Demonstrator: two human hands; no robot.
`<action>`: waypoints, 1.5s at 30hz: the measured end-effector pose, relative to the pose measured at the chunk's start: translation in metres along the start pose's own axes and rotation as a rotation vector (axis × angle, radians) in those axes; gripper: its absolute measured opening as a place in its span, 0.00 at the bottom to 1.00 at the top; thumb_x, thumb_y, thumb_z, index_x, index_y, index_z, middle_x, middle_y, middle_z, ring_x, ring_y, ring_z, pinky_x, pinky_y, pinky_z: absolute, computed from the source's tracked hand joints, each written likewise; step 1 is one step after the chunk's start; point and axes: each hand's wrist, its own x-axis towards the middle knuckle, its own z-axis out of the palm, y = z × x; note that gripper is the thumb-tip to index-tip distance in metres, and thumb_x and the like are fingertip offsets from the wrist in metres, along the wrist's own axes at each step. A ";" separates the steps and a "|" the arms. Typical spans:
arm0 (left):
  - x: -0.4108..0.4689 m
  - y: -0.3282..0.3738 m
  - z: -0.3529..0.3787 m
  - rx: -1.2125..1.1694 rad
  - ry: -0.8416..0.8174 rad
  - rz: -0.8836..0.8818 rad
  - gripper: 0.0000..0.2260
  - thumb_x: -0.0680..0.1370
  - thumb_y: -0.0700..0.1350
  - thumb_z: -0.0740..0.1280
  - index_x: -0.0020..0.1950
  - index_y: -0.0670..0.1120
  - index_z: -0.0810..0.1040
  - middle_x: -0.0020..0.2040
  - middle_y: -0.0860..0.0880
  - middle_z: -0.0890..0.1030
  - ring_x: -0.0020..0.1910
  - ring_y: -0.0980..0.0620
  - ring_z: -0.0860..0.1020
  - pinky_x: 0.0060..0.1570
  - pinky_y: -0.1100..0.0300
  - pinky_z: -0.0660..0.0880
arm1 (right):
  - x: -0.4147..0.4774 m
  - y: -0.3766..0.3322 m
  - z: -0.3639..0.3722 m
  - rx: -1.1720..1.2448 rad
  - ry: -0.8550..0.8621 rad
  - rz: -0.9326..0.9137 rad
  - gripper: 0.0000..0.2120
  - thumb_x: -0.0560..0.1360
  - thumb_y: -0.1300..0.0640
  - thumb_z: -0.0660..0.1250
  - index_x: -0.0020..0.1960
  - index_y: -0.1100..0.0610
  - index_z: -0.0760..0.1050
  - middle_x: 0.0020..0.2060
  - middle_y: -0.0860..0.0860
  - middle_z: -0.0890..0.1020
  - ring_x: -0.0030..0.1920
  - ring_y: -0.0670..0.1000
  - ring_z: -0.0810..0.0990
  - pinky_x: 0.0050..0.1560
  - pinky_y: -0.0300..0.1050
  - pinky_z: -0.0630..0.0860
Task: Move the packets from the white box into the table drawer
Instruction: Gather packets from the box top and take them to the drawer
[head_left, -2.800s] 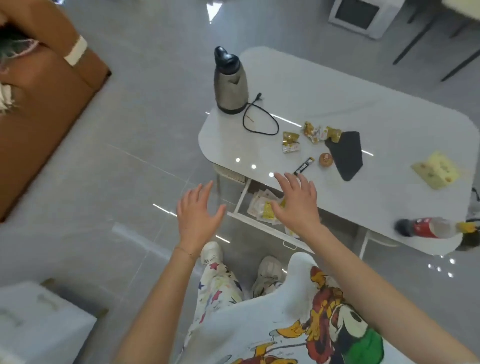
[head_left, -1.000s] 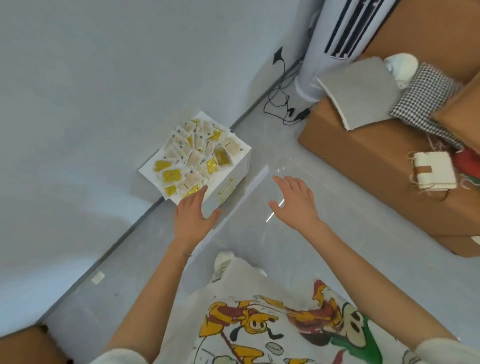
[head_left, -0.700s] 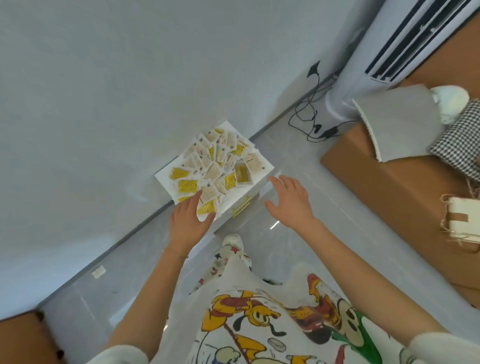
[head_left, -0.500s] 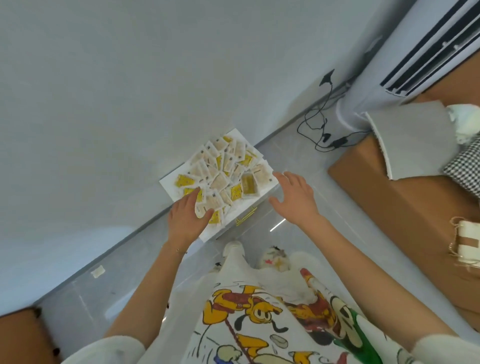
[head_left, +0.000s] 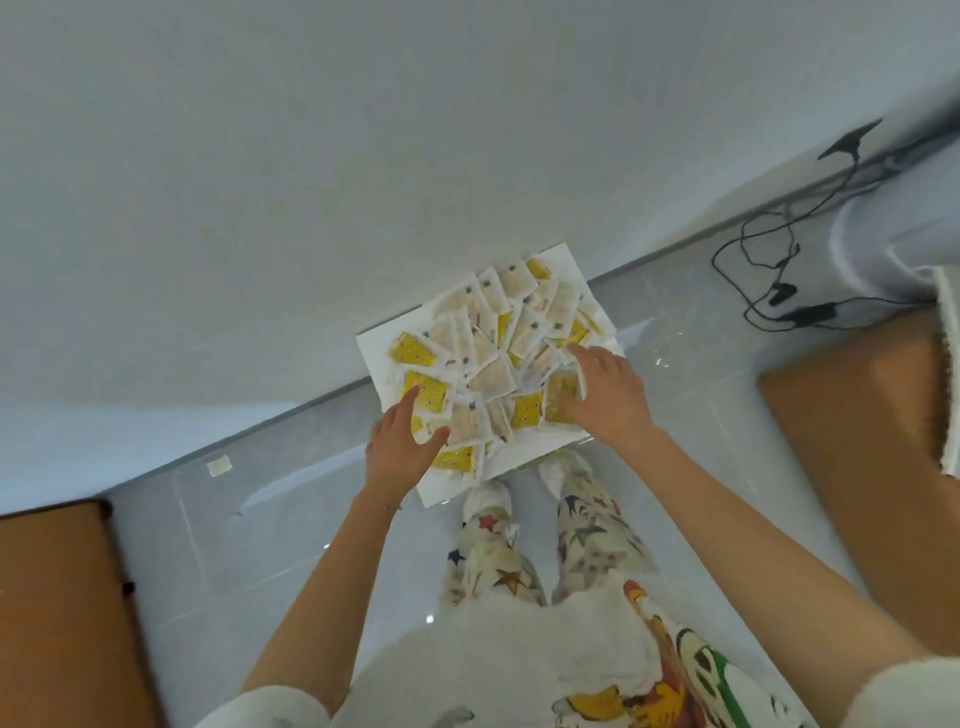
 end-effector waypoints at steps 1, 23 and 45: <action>0.014 -0.007 0.009 -0.043 -0.011 -0.017 0.34 0.75 0.58 0.68 0.78 0.55 0.57 0.74 0.46 0.66 0.72 0.41 0.63 0.68 0.44 0.62 | 0.018 0.005 0.009 0.031 -0.012 0.015 0.33 0.75 0.46 0.64 0.76 0.49 0.57 0.74 0.54 0.63 0.73 0.58 0.60 0.69 0.55 0.61; 0.142 -0.067 0.124 -0.300 0.445 -0.432 0.44 0.69 0.55 0.76 0.77 0.44 0.57 0.72 0.39 0.63 0.71 0.39 0.60 0.68 0.44 0.60 | 0.212 0.043 0.112 0.128 0.320 0.255 0.37 0.67 0.40 0.73 0.68 0.58 0.67 0.66 0.56 0.66 0.68 0.59 0.62 0.66 0.56 0.59; 0.121 -0.070 0.092 -0.778 0.528 -0.379 0.20 0.73 0.39 0.72 0.61 0.46 0.67 0.54 0.49 0.77 0.53 0.47 0.79 0.47 0.52 0.79 | 0.156 0.064 0.086 1.043 0.189 0.414 0.15 0.76 0.68 0.62 0.57 0.52 0.66 0.50 0.52 0.80 0.46 0.50 0.82 0.40 0.42 0.80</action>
